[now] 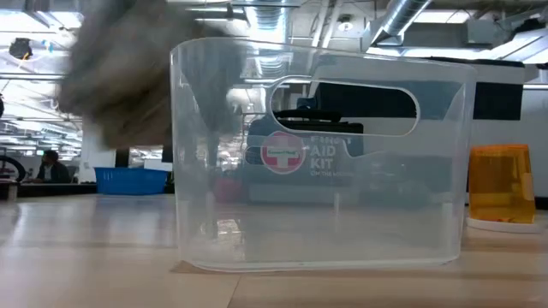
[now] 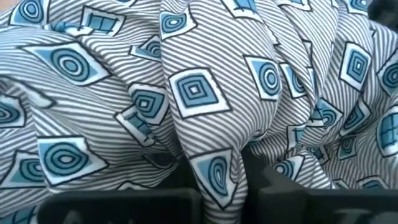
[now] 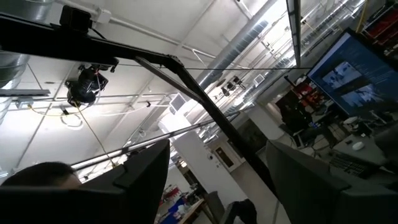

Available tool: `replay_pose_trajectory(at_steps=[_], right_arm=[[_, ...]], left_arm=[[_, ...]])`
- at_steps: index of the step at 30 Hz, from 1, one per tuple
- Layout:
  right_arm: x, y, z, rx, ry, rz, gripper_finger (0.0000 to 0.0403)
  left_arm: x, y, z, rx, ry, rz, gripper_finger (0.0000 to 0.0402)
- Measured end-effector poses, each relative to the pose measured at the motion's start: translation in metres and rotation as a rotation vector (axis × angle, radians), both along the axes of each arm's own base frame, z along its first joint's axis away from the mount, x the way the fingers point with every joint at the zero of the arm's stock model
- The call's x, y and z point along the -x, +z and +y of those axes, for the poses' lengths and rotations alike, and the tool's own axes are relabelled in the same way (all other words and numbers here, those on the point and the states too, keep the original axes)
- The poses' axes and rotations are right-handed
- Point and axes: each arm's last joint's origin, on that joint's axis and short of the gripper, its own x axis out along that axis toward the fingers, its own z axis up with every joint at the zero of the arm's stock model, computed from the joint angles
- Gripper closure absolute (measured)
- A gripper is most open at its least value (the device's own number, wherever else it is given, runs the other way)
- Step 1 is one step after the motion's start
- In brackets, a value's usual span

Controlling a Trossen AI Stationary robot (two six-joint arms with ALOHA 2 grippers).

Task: Pick & place medical supplies in basket/bin
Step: Put the gray patient gown into the blue laundry bin

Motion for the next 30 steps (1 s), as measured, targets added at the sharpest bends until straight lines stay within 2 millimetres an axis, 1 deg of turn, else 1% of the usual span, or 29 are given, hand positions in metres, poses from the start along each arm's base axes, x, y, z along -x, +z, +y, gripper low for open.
replay_pose_trajectory(at_steps=[4,7,9,10,12,16,19,21,23,25,28,30], right_arm=[[0.001,0.003,-0.001,0.003,-0.018,-0.030,0.0140],[0.002,0.003,-0.002,0.008,-0.025,-0.038,0.0140],[0.002,0.004,-0.002,0.015,-0.030,-0.039,0.0140],[0.002,0.004,-0.003,0.020,-0.033,-0.041,0.0140],[0.004,0.004,-0.004,0.023,-0.038,-0.046,0.0140],[0.005,0.006,-0.006,0.037,-0.055,-0.062,0.0140],[0.006,0.007,-0.007,0.057,-0.074,-0.076,0.0140],[0.006,0.007,-0.007,0.084,-0.090,-0.081,0.0140],[0.006,0.007,-0.007,0.109,-0.105,-0.085,0.0140],[0.006,0.007,-0.007,0.128,-0.117,-0.089,0.0140],[0.006,0.007,-0.007,0.153,-0.133,-0.093,0.0140],[0.006,0.007,-0.007,0.162,-0.139,-0.094,0.0140]], left_arm=[[-0.001,0.059,0.007,-0.039,0.040,-0.452,0.0380],[-0.007,0.093,0.014,-0.095,0.052,-0.697,0.0380],[-0.022,0.108,0.021,-0.130,0.034,-0.777,0.0380],[-0.033,0.113,0.025,-0.143,0.020,-0.790,0.0380],[-0.062,0.119,0.034,-0.163,-0.013,-0.800,0.0380],[-0.131,0.118,0.059,-0.224,-0.009,-0.764,0.0380],[-0.171,0.119,0.087,-0.267,0.034,-0.766,0.0378],[-0.193,0.113,0.104,-0.275,0.067,-0.767,0.0375],[-0.212,0.103,0.121,-0.279,0.095,-0.752,0.0374],[-0.225,0.094,0.134,-0.282,0.112,-0.735,0.0377],[-0.237,0.083,0.145,-0.267,0.116,-0.722,0.0377],[-0.243,0.073,0.147,-0.250,0.118,-0.708,0.0375]])
